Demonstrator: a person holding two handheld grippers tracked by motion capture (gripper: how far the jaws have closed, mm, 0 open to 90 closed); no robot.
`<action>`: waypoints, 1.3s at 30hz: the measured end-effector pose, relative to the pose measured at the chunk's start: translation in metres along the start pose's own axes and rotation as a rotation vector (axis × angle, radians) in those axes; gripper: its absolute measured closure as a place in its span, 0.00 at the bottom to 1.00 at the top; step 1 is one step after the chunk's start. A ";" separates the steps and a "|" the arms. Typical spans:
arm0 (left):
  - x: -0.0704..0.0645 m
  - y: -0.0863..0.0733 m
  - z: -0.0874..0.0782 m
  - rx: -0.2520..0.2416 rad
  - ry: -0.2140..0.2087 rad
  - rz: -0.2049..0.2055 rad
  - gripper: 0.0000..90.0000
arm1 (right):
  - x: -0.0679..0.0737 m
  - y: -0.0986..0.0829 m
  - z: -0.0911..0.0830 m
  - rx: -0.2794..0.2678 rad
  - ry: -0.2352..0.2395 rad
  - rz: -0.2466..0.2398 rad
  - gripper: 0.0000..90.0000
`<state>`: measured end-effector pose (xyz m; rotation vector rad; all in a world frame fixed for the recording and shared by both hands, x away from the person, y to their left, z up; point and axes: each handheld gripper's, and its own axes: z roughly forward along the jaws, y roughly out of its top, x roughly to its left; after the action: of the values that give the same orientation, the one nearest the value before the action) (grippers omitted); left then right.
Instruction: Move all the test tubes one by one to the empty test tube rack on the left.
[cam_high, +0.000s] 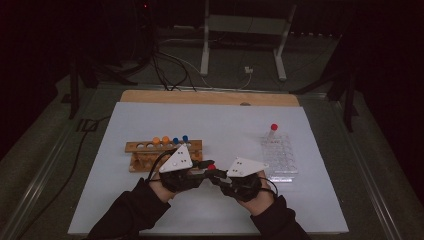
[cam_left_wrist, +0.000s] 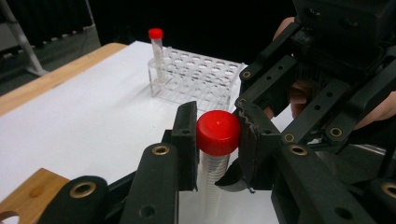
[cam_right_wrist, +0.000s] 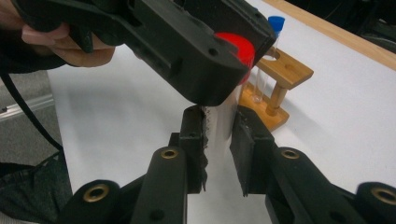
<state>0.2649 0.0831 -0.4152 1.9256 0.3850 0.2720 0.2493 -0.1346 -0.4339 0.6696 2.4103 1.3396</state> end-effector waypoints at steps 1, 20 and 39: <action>0.000 0.001 -0.002 -0.003 0.003 -0.002 0.79 | -0.001 0.000 -0.001 -0.002 0.004 0.005 0.78; 0.042 0.016 -0.074 -0.063 0.250 -0.011 0.80 | -0.023 0.005 -0.021 -0.081 -0.131 0.120 0.15; 0.081 0.004 -0.120 -0.066 0.461 -0.065 0.80 | -0.034 0.006 -0.044 -0.165 -0.184 0.085 0.00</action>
<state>0.2965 0.2156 -0.3658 1.7724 0.7305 0.6821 0.2585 -0.1810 -0.4046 0.8192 2.1228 1.4247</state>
